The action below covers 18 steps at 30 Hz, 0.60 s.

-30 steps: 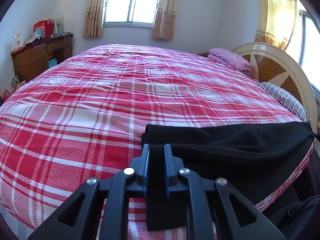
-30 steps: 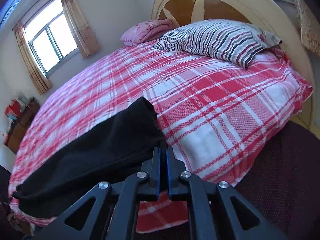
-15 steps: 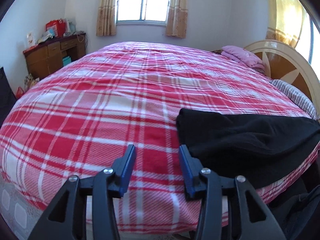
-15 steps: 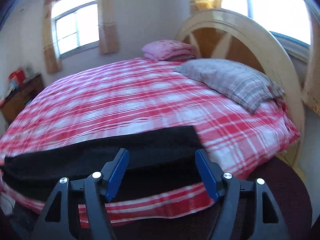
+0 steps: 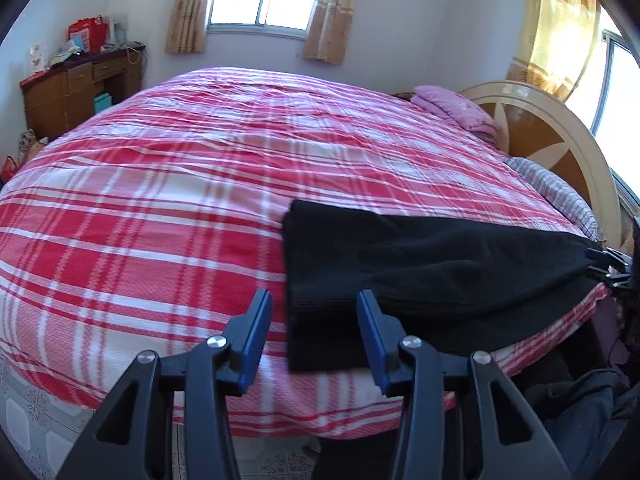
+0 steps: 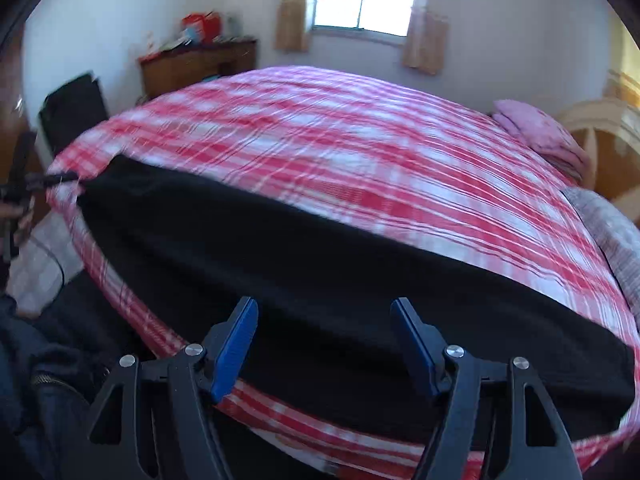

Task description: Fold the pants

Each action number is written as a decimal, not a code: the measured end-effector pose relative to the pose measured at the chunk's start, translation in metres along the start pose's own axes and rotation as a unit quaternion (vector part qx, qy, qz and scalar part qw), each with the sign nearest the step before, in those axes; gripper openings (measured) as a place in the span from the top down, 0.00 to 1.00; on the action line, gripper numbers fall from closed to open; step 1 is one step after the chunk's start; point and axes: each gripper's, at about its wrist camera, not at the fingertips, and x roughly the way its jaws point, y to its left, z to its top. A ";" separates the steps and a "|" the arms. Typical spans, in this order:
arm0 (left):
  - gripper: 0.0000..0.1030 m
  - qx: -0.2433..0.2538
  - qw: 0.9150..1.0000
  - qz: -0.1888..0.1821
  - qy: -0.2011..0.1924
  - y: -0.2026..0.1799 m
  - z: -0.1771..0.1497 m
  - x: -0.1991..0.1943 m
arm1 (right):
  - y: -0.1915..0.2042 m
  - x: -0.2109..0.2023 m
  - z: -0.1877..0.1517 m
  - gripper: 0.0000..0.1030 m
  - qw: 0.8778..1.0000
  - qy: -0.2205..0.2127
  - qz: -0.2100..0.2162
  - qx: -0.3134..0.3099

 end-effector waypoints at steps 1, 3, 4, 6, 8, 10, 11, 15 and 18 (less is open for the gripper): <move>0.55 0.004 1.000 -0.003 0.007 -0.004 -0.001 0.004 | 0.008 0.006 0.000 0.32 1.000 0.005 0.000 -0.013; 0.55 0.006 1.000 -0.006 0.015 -0.009 -0.002 0.011 | 0.024 0.018 0.000 0.33 0.999 0.015 -0.006 -0.043; 0.55 0.006 1.000 -0.005 0.018 -0.010 -0.003 0.014 | 0.027 0.021 0.000 0.33 0.998 0.019 -0.006 -0.053; 0.55 0.000 1.000 -0.004 0.025 -0.010 -0.004 0.019 | 0.039 0.031 -0.001 0.33 0.996 0.027 -0.013 -0.086; 0.55 -0.012 1.000 -0.009 0.024 -0.009 -0.005 0.019 | 0.044 0.035 -0.001 0.33 0.993 0.030 -0.020 -0.111; 0.55 -0.012 1.000 -0.008 0.022 -0.009 -0.004 0.019 | 0.050 0.040 -0.001 0.37 0.990 0.029 -0.034 -0.136; 0.55 -0.011 1.000 -0.006 0.024 -0.009 -0.004 0.020 | 0.052 0.044 -0.001 0.39 0.988 0.029 -0.043 -0.147; 0.67 -0.011 0.999 0.003 0.031 -0.010 -0.002 0.028 | 0.056 0.059 0.003 0.67 0.982 0.036 -0.068 -0.174; 0.88 -0.013 0.999 0.010 0.029 -0.008 -0.001 0.028 | 0.056 0.057 0.006 0.94 0.984 0.037 -0.050 -0.166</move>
